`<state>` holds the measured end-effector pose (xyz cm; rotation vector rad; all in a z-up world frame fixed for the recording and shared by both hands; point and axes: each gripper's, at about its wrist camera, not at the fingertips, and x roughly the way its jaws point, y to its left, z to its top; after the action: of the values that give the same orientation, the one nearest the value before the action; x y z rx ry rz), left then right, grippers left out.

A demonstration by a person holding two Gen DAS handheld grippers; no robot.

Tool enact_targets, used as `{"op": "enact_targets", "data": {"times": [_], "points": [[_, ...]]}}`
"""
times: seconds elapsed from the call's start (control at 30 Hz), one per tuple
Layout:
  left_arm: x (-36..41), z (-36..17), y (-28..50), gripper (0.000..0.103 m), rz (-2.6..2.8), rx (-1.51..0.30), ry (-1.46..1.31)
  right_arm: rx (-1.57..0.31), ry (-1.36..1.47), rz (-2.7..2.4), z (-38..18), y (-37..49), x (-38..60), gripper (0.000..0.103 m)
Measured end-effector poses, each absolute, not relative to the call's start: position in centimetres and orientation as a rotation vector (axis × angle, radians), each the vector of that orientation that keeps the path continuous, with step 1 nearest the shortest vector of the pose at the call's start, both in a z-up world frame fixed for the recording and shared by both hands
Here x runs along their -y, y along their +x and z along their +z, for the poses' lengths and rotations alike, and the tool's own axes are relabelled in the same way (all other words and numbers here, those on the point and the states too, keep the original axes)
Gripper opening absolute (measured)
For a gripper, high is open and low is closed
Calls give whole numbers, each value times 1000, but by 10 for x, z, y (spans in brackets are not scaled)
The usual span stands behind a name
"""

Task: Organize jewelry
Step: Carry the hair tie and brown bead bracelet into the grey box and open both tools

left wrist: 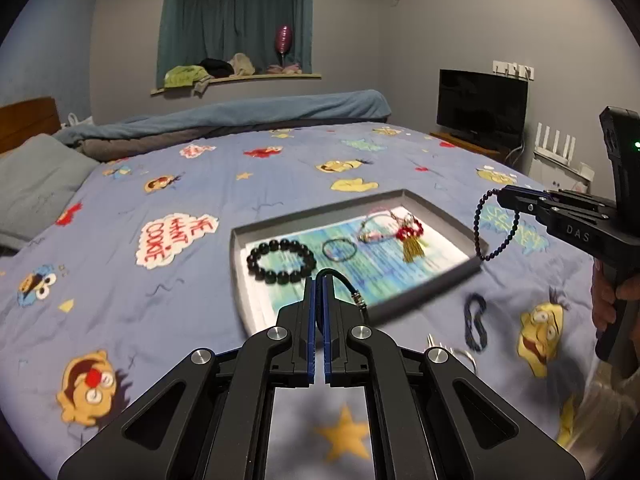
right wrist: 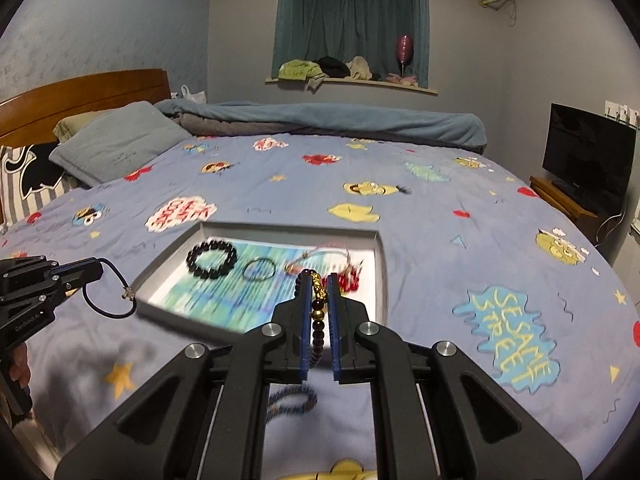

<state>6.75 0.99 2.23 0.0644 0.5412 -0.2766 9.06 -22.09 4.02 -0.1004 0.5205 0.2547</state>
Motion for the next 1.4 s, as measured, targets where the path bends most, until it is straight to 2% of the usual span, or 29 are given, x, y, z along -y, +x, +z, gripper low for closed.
{"op": "enact_targets", "data": {"times": [0.2, 0.5, 1.4], "points": [[-5, 11, 106, 4, -252, -597, 42, -525, -80, 241, 37, 120, 217, 7], [-13, -28, 152, 4, -196, -726, 13, -600, -91, 198, 2, 155, 216, 7], [-16, -54, 168, 4, -166, -789, 24, -722, -133, 146, -44, 174, 217, 7]]}}
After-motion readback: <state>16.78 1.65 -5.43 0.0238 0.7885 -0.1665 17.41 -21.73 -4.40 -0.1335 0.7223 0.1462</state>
